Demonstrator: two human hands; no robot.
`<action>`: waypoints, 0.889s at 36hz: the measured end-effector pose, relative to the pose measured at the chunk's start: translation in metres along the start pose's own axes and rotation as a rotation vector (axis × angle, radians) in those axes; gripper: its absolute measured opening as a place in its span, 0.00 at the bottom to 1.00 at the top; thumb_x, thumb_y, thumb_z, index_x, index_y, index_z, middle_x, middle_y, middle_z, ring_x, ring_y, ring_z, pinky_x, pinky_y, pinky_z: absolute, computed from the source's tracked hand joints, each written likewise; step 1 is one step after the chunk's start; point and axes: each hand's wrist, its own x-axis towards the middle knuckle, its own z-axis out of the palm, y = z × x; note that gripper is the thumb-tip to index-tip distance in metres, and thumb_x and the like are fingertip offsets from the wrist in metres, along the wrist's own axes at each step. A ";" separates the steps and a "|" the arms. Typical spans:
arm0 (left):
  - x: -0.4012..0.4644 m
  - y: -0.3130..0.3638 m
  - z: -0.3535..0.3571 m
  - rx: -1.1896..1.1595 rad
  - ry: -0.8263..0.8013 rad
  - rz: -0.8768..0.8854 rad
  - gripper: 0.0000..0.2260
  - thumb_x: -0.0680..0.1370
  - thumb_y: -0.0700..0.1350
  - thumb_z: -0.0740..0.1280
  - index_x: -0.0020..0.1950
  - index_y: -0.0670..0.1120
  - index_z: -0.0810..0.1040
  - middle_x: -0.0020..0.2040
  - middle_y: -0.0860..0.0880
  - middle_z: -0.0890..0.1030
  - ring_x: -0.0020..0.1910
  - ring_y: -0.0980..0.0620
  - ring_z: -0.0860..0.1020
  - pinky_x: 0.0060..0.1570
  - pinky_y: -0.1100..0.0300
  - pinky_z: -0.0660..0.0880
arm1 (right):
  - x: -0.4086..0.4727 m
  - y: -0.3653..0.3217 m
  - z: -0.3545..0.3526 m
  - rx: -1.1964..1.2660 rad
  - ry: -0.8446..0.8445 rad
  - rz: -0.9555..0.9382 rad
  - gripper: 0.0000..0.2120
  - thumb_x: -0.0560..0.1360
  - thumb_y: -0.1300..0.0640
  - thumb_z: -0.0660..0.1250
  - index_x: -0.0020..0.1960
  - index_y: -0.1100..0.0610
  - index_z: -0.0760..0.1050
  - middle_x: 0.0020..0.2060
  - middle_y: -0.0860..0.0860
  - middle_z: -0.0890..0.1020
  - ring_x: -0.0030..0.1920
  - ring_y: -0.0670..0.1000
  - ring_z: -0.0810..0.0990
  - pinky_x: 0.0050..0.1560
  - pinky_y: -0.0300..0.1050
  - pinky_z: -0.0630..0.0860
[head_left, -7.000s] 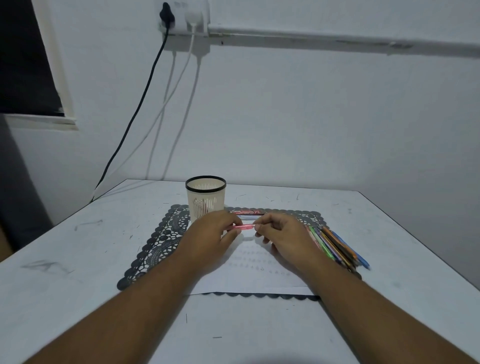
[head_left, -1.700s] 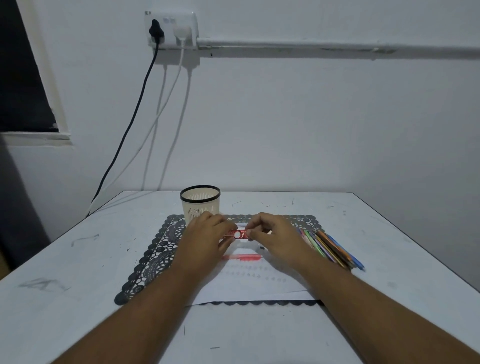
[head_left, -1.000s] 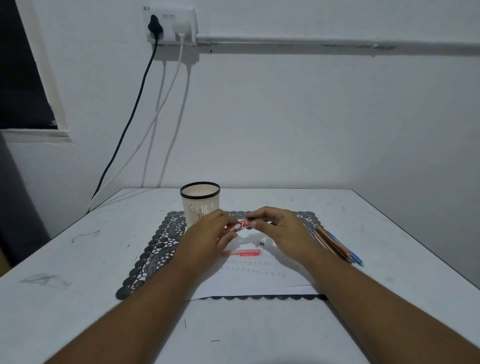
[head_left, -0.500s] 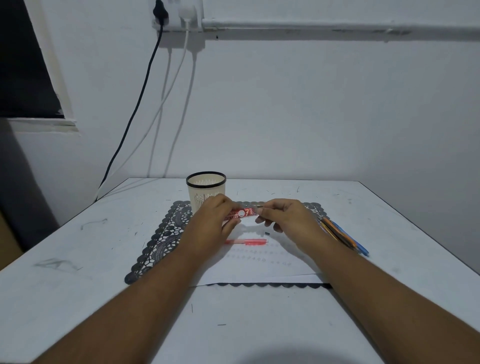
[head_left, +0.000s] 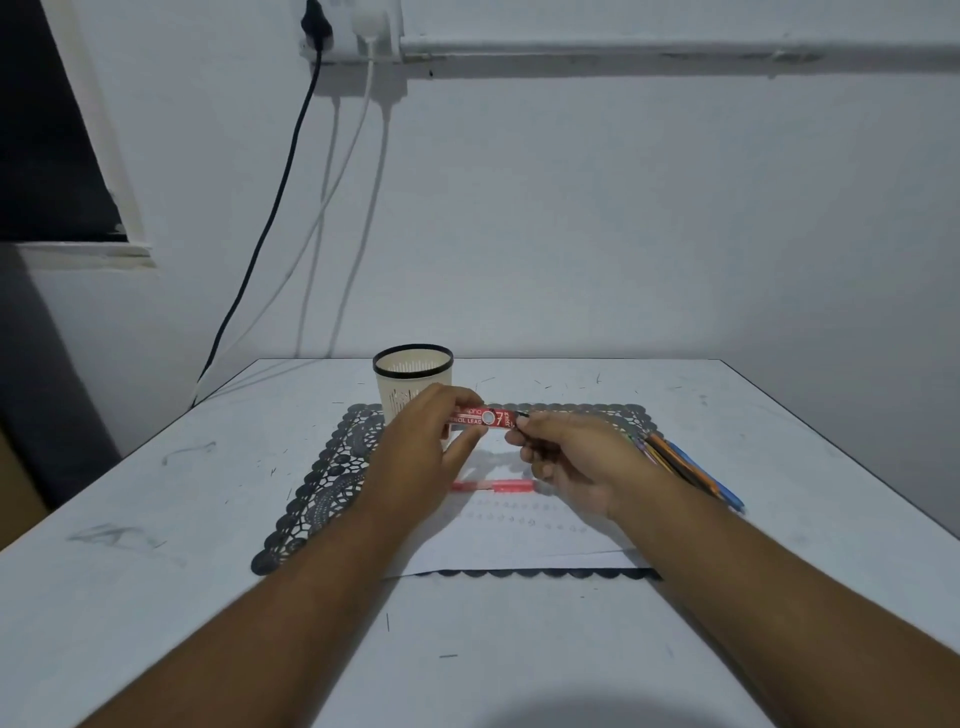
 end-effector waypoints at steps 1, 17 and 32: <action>0.000 0.001 0.000 -0.019 0.007 -0.008 0.09 0.79 0.45 0.73 0.58 0.48 0.80 0.52 0.56 0.80 0.48 0.59 0.75 0.48 0.71 0.70 | 0.000 0.000 0.001 0.015 -0.007 0.012 0.09 0.79 0.59 0.72 0.40 0.56 0.85 0.41 0.54 0.85 0.31 0.48 0.71 0.50 0.47 0.71; -0.001 0.013 0.001 -0.623 -0.047 -0.316 0.11 0.79 0.41 0.73 0.52 0.58 0.81 0.46 0.47 0.83 0.42 0.55 0.79 0.38 0.64 0.78 | -0.005 0.002 0.014 0.257 0.020 0.086 0.04 0.81 0.65 0.68 0.52 0.65 0.81 0.38 0.57 0.86 0.34 0.49 0.77 0.27 0.35 0.72; 0.001 0.016 0.000 -0.722 -0.078 -0.416 0.07 0.80 0.45 0.73 0.55 0.55 0.82 0.50 0.52 0.83 0.52 0.51 0.80 0.47 0.31 0.81 | -0.002 0.002 0.013 0.254 -0.033 0.161 0.06 0.81 0.59 0.69 0.51 0.62 0.82 0.38 0.55 0.86 0.31 0.48 0.80 0.35 0.38 0.70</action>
